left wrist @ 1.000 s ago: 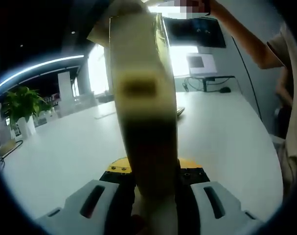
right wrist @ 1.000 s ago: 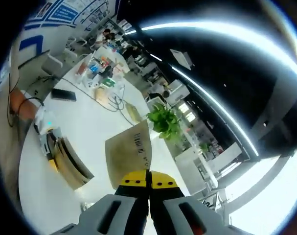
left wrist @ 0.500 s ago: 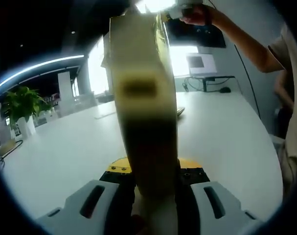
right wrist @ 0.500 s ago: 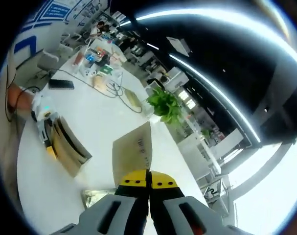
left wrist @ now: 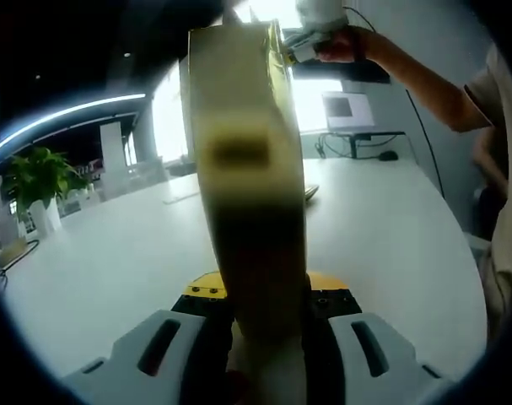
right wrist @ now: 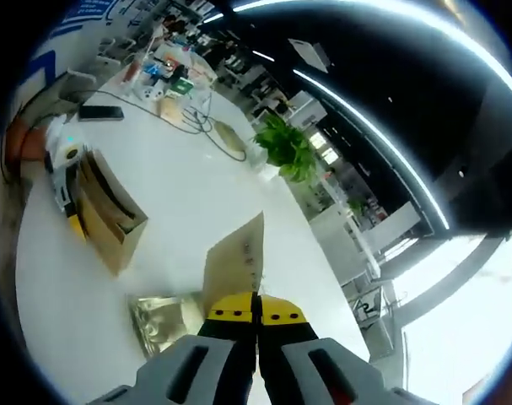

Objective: Extract single mask from mask box in order stack masks on table

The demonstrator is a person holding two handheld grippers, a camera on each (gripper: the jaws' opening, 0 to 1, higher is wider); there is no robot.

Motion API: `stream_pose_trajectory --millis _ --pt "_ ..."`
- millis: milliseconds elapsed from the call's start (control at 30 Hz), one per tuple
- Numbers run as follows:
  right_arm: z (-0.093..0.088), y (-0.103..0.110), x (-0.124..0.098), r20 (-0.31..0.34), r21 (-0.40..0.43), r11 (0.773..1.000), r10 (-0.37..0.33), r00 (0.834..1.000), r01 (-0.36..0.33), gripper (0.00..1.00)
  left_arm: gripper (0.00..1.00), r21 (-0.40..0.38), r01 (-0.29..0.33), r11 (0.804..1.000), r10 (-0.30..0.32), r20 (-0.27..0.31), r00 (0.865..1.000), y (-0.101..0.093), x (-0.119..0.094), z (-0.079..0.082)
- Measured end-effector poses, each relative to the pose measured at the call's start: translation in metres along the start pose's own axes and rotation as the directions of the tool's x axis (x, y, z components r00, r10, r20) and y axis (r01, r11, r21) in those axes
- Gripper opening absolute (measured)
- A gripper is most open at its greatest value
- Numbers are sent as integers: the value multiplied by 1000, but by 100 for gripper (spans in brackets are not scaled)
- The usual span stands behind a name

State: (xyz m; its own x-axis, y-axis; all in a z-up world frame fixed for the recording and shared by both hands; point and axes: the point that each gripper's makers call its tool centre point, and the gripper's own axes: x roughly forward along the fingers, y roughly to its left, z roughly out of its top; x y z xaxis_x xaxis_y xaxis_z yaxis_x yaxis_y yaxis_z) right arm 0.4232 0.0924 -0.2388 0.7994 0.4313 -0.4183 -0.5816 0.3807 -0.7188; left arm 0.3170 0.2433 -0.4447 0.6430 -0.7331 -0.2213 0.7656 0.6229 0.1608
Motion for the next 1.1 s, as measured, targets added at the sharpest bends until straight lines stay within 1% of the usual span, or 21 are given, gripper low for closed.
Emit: stream_pose_trajectory --millis 100,467,667,800,867,1000,1100 --pt "-9 -1 8 -34 -36 999 -13 999 12 0 22 0 -1 1000 1 0 1000 0 0 0" --pt "-33 -3 28 -91 -70 997 -36 995 30 0 22 0 0 1000 0 0 1000 -1 0 1" --pt "-39 -6 36 -110 -117 992 -55 992 42 0 22 -2 -1 1000 1 0 1000 -1 0 2" --pt "-44 -12 41 -125 -176 982 -87 988 65 0 22 -2 -1 1000 1 -1 1000 -2 0 2" --pt "-47 -11 43 -130 -185 980 -93 987 68 0 22 -2 -1 1000 1 -1 1000 -2 0 2" --pt "-50 -7 45 -131 -199 979 -81 988 54 0 22 -2 -1 1000 1 -1 1000 -2 0 2" --pt "-50 1 47 -126 -217 976 -61 990 33 0 22 -2 -1 1000 1 0 1000 -2 0 2"
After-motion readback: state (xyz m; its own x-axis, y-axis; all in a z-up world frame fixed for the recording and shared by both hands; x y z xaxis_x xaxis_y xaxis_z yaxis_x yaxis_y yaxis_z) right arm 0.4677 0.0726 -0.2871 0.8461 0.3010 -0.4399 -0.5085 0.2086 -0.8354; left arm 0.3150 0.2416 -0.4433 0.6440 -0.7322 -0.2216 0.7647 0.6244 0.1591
